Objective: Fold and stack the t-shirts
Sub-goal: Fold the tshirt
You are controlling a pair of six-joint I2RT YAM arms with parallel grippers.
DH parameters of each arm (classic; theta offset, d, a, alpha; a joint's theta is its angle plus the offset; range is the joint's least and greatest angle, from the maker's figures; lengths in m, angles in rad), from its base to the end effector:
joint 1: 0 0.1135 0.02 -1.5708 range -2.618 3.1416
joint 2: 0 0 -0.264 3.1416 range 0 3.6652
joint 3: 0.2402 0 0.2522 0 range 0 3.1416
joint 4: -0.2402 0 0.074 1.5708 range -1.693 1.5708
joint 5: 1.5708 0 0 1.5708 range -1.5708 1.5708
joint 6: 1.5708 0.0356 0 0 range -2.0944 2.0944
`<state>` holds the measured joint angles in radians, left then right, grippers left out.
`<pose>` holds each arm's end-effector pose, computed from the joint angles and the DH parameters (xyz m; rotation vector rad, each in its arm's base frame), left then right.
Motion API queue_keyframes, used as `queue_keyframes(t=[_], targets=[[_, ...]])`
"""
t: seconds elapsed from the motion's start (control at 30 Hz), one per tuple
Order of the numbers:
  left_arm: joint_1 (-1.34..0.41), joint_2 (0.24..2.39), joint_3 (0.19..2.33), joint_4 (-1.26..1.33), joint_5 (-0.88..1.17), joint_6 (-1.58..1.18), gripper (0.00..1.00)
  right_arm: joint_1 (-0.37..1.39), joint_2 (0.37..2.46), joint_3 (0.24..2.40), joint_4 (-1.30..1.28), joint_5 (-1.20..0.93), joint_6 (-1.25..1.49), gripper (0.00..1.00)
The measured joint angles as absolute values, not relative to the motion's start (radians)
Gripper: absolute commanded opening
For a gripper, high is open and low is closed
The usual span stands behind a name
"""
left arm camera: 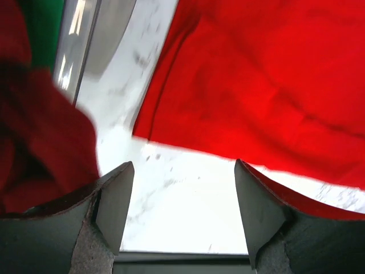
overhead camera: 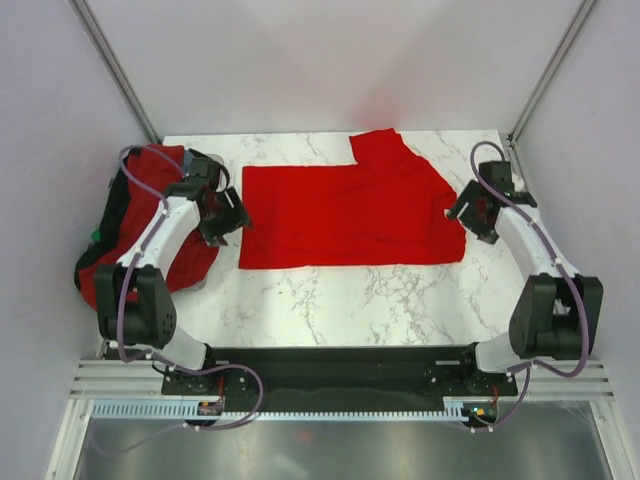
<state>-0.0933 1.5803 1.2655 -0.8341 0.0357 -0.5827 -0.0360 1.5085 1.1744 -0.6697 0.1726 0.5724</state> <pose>0.3174 -0.0310 0.2587 -0.6549 2.6659 -0.2412 0.3128 -0.0174 0.2613 0.8254 2.4145 -0.0159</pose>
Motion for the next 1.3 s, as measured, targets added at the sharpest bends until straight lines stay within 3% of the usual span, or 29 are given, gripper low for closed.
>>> queue_keyframes(t=[0.2, 0.5, 0.57, 0.7, 0.83, 0.93, 1.1, 1.3], targets=[[-0.094, 1.451, 1.02, -0.776, 0.081, -0.607, 0.78, -0.075, 1.439, 0.899, -0.604, 0.043, 0.607, 0.77], [-0.103, 1.469, 0.903, -0.665, 0.109, -0.655, 0.72, -0.148, 1.543, 0.842, -0.456, -0.03, 0.6, 0.64], [-0.108, 1.48, 0.898, -0.64, 0.108, -0.666, 0.71, -0.163, 1.554, 0.841, -0.436, -0.037, 0.595, 0.57], [-0.114, 1.5, 0.888, -0.597, 0.093, -0.679, 0.65, -0.184, 1.571, 0.84, -0.401, -0.052, 0.578, 0.22], [-0.123, 1.52, 0.886, -0.566, 0.058, -0.693, 0.56, -0.186, 1.582, 0.835, -0.378, -0.058, 0.569, 0.04], [-0.138, 1.543, 0.886, -0.547, 0.018, -0.704, 0.45, -0.188, 1.587, 0.835, -0.367, -0.069, 0.571, 0.0], [-0.176, 1.6, 0.904, -0.513, -0.027, -0.715, 0.47, -0.193, 1.591, 0.836, -0.359, -0.086, 0.573, 0.0], [-0.193, 1.636, 0.912, -0.495, -0.009, -0.739, 0.14, -0.194, 1.592, 0.839, -0.361, -0.092, 0.573, 0.0]])
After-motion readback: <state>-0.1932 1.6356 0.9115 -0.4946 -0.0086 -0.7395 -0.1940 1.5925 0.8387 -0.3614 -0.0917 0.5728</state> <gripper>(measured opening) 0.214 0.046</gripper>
